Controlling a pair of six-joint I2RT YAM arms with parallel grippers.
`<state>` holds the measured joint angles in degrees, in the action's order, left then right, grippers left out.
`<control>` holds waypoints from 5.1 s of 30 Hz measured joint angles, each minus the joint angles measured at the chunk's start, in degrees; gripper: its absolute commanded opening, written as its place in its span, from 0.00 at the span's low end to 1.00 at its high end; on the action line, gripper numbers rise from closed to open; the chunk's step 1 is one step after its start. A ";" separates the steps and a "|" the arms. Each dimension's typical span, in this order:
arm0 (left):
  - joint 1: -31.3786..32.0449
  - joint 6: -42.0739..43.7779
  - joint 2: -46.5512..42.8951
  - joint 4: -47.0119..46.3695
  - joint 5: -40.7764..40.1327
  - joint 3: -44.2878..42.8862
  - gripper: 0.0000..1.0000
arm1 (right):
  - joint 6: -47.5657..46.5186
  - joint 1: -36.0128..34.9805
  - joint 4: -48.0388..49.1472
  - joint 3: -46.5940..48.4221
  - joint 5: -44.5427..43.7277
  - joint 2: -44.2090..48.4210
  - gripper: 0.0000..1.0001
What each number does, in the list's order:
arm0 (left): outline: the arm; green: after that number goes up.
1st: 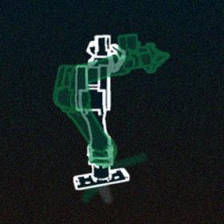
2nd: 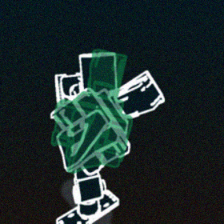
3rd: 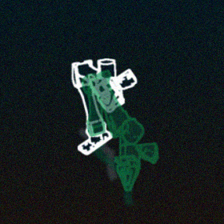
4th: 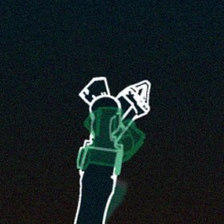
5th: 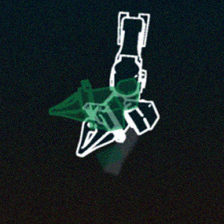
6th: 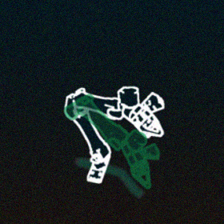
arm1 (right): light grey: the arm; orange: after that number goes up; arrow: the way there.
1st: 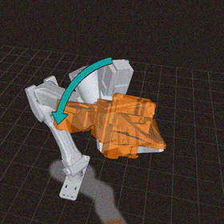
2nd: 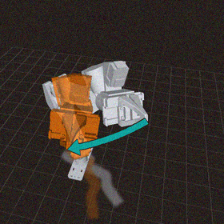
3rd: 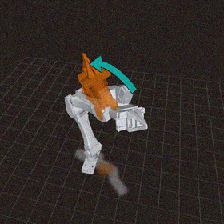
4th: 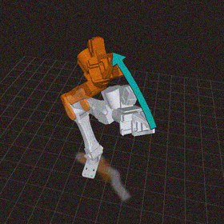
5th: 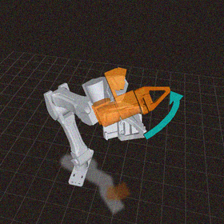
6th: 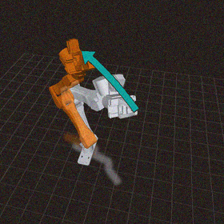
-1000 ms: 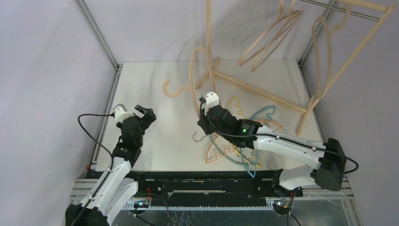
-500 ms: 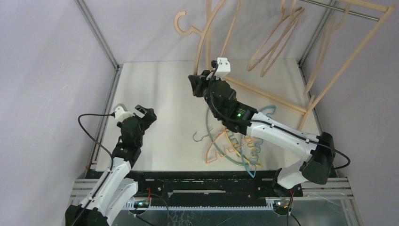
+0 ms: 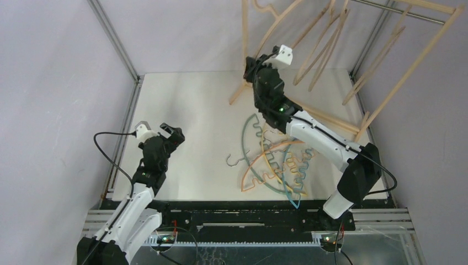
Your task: Organize the hangers
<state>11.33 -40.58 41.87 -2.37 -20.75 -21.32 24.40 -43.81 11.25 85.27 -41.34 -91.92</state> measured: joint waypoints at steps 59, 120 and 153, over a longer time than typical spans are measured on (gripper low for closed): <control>-0.83 0.09 3.45 -0.13 0.42 0.00 1.00 | 1.64 14.69 -27.39 21.75 -2.56 -4.52 0.00; -0.98 1.22 2.89 -0.33 -0.11 0.00 0.99 | 11.52 23.19 -7.98 15.87 9.55 -10.47 0.00; -0.98 2.10 3.72 -1.79 -0.46 0.00 1.00 | 14.56 9.09 -5.49 20.94 14.47 -14.93 0.00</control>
<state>10.35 -38.48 45.58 -4.16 -21.21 -21.32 38.96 -34.72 5.76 106.21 -26.87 -106.85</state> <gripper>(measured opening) 0.996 0.085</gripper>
